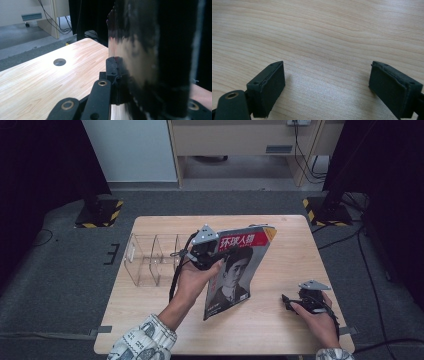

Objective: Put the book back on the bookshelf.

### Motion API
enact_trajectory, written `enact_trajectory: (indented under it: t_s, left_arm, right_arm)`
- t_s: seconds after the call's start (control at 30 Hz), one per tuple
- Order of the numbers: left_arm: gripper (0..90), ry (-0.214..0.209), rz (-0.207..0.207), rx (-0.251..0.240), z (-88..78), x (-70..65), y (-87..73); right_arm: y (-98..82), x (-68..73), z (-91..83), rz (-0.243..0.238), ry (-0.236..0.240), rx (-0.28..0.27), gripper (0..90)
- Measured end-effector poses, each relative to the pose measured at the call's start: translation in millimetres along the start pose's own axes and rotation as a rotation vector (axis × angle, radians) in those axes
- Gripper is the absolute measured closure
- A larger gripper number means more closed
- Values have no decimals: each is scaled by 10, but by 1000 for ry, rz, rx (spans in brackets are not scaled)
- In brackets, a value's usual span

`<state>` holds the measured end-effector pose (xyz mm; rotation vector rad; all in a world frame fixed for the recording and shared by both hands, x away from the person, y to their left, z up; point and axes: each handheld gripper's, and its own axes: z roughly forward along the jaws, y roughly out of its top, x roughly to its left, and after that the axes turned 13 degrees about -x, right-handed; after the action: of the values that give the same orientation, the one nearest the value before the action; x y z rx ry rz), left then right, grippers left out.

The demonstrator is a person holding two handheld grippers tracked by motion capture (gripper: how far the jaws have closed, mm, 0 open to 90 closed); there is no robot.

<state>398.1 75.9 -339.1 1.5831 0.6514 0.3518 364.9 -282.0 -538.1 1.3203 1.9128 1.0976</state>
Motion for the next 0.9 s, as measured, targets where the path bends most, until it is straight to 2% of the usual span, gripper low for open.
enact_trajectory:
  t_s: [0.13,0.3,0.43,0.53,0.6,0.8,0.9]
  left_arm:
    - [867,1,-21,-24,-118,44,9]
    - [867,5,-1,-33,-326,32,70]
    - [867,7,-10,-43,-469,46,87]
    - [867,12,-19,-29,-549,75,86]
    - [867,14,-3,-28,-619,93,85]
    - [867,44,-10,-45,-896,207,89]
    - [867,63,-1,-49,-1042,240,97]
  right_arm:
    - [2,0,0,1,2,2,134]
    - [3,2,0,0,4,3,135]
    - [2,7,3,3,0,0,135]
    - [3,13,4,6,-3,1,136]
    - [2,21,3,10,-7,0,136]
    - [5,16,8,2,0,-1,135]
    - [5,16,8,1,1,-1,136]
